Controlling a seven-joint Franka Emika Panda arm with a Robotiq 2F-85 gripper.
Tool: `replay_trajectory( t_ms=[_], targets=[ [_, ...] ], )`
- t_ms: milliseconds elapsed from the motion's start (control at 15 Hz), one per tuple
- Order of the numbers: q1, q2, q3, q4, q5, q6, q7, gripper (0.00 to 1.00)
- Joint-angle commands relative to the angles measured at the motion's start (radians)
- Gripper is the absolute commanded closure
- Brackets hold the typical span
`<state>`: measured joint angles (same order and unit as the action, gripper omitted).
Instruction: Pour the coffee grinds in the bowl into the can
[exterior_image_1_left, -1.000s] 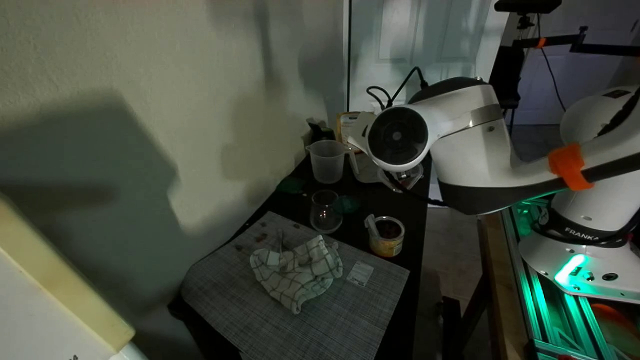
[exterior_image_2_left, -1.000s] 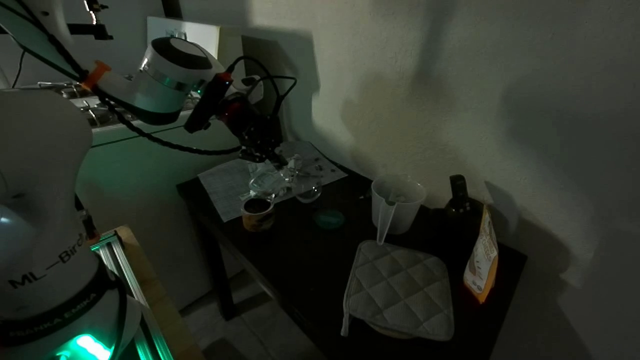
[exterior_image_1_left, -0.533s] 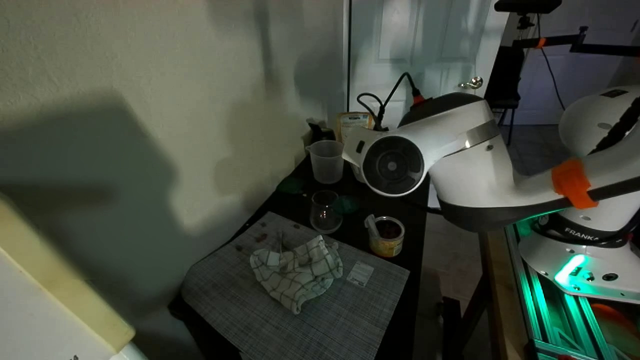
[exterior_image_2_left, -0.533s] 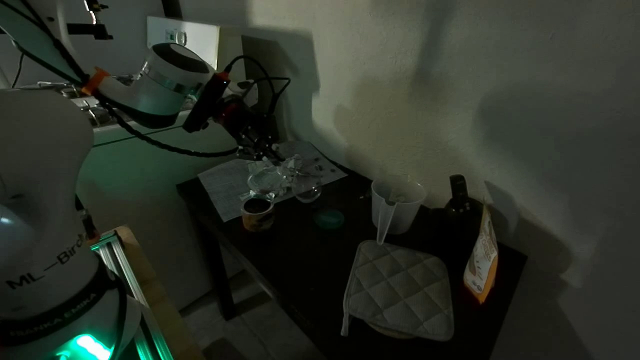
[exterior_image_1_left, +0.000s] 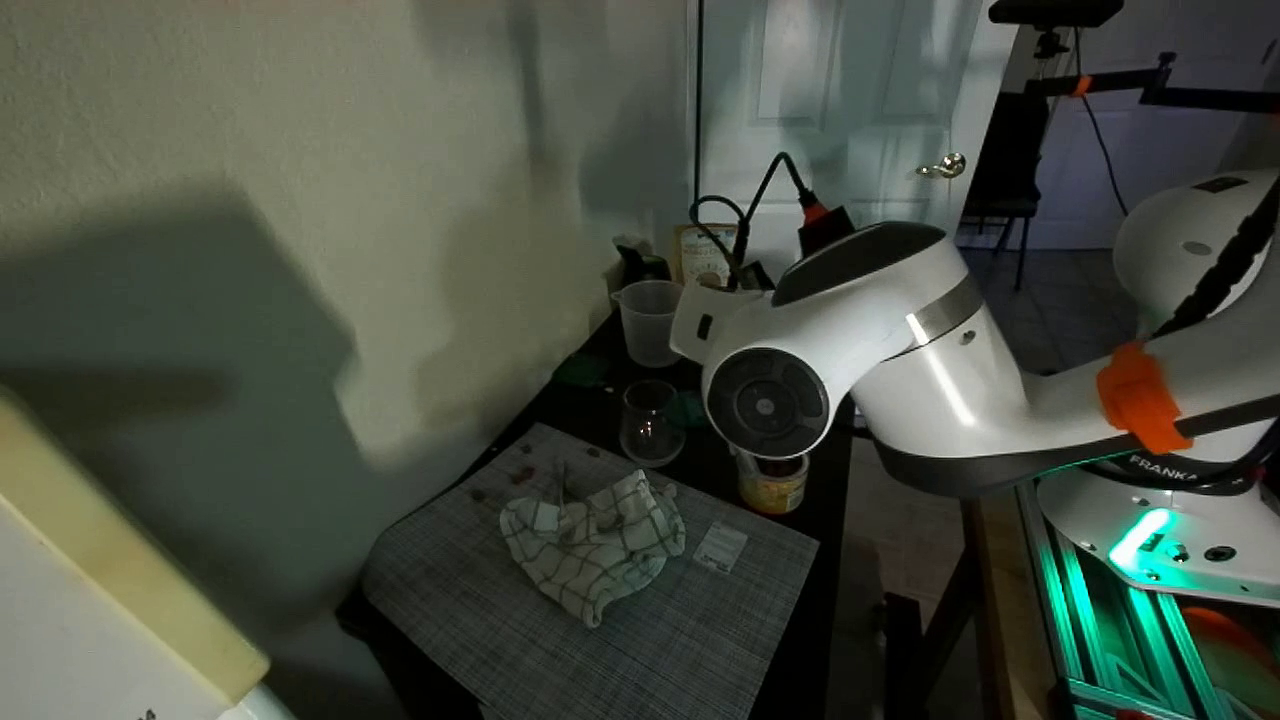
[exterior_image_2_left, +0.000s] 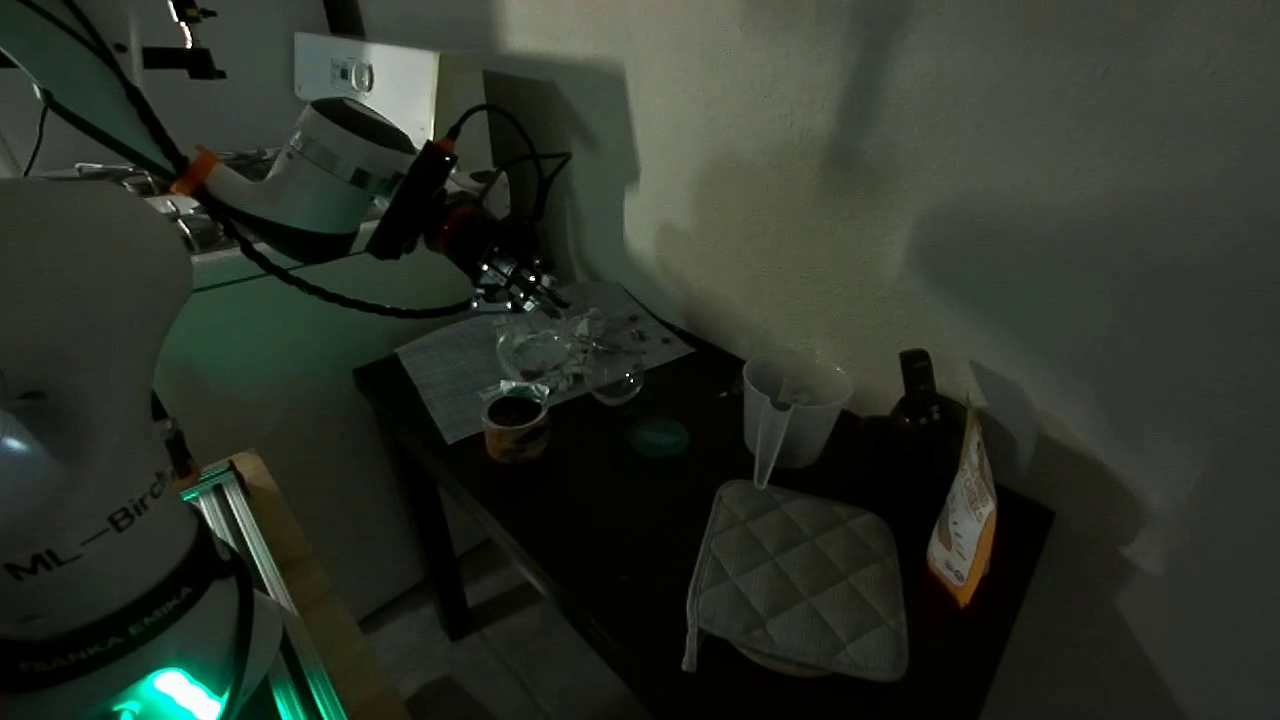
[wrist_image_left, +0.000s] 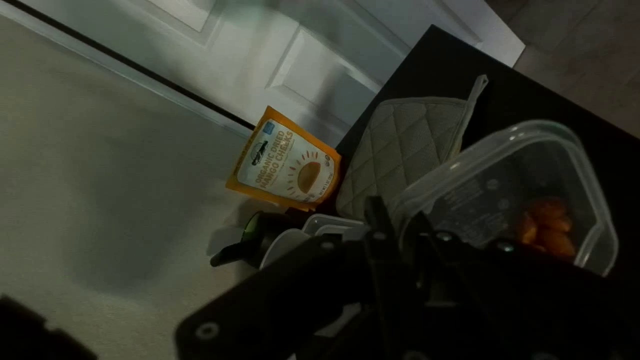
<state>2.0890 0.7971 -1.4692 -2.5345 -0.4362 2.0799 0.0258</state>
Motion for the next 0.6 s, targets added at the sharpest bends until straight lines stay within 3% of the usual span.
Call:
replay_trajectory(
  t_ms=[0, 533],
  targets=[
    [-0.051, -0.055, 0.064, 0.053, -0.075, -0.081, 0.039, 0.97],
    [-0.175, -0.18, 0.212, 0.139, -0.203, -0.245, 0.085, 0.97]
  ],
)
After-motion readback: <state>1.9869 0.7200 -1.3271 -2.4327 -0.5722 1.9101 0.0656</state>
